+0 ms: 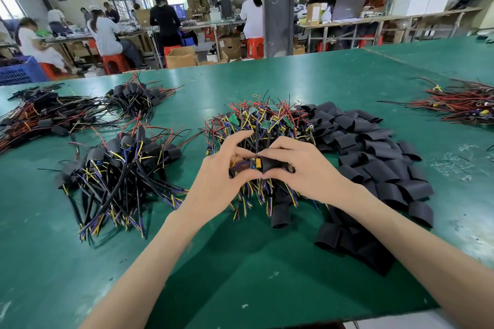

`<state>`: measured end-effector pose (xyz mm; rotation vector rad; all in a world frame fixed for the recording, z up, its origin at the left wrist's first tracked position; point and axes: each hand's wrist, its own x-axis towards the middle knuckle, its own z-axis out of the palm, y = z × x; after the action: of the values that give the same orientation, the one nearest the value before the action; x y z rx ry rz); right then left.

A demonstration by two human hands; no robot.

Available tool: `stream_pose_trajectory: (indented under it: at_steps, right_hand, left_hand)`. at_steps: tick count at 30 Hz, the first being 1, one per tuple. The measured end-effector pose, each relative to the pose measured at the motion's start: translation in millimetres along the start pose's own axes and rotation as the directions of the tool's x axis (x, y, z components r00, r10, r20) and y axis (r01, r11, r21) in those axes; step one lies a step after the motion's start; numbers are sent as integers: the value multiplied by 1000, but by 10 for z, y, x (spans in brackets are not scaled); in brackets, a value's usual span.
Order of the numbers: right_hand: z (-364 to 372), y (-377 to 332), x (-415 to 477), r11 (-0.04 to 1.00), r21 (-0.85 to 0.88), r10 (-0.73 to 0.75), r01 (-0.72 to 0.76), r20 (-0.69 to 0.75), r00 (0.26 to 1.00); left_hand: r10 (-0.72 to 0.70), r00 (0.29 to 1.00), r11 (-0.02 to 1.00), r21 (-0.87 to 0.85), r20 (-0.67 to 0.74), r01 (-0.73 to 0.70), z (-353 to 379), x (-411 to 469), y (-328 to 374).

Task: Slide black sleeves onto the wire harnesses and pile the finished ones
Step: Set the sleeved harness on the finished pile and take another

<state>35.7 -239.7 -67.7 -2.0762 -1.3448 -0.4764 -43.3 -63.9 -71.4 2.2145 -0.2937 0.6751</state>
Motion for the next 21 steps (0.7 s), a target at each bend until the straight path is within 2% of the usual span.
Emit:
stream_pose_trajectory:
  at_steps: [4, 11, 21]
  right_hand:
    - [1, 6, -2, 999, -13, 35, -36, -72, 997]
    - [29, 3, -36, 998, -57, 10, -12, -34, 999]
    - [60, -56, -56, 991, -128, -38, 38, 4, 999]
  left_hand:
    - [-40, 999, 999, -15, -28, 40, -74, 30, -34]
    - [-46, 997, 997, -64, -64, 41, -38, 10, -11]
    - [-24, 999, 1000, -7, -35, 23, 14, -25, 26]
